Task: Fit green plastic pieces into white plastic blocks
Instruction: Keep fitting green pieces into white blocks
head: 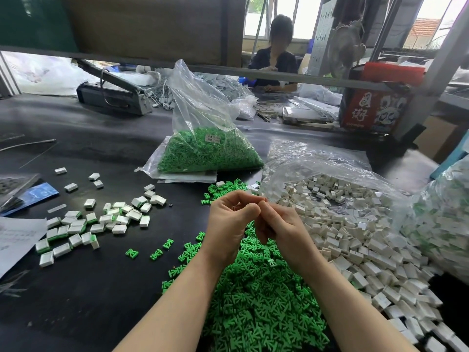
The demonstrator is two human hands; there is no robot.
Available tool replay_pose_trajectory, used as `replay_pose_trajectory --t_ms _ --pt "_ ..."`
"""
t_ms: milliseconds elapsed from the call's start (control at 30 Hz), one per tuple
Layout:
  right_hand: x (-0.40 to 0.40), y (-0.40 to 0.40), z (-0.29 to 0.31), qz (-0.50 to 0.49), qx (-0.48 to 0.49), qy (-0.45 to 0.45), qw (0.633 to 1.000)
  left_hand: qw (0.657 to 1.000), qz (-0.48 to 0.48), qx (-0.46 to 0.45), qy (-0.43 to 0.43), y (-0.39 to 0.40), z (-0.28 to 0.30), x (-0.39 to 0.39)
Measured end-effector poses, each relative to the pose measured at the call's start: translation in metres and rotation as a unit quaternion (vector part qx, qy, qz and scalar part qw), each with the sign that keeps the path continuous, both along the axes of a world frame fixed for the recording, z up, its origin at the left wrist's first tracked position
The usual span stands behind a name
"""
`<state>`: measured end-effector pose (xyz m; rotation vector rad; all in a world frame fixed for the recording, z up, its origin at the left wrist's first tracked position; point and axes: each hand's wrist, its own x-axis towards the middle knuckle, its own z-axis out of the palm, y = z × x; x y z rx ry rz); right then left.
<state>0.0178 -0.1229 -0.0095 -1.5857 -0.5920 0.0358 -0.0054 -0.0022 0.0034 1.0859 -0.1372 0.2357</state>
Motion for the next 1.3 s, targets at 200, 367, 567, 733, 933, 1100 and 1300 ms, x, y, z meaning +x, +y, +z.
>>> replay_pose_trajectory --t_ms 200,367,567,733,933,1100,1300 --pt "0.000 0.000 0.000 -0.008 -0.008 0.002 1.000 1.000 0.000 0.008 -0.006 0.000 -0.002 0.002" --pt "-0.002 0.004 0.005 0.001 -0.001 -0.001 1.000 0.999 0.003 0.026 -0.024 0.001 -0.006 0.006" --pt "-0.001 0.003 0.008 0.045 0.055 0.070 0.995 0.999 0.035 0.030 -0.005 0.004 -0.010 0.011" --pt "-0.001 0.004 0.008 0.042 0.052 0.072 0.995 0.999 0.027 0.025 -0.005 0.008 -0.009 0.011" --pt "-0.001 0.003 0.008 0.035 0.046 0.071 0.996 0.999 0.034 0.035 0.014 0.009 -0.008 0.012" --pt "0.004 0.002 0.008 -0.030 -0.045 0.039 0.998 0.996 0.054 0.026 0.066 0.015 -0.005 0.012" --pt "0.013 -0.013 0.009 -0.096 -0.119 0.051 0.987 0.942 0.166 -0.161 0.242 0.053 -0.005 0.022"
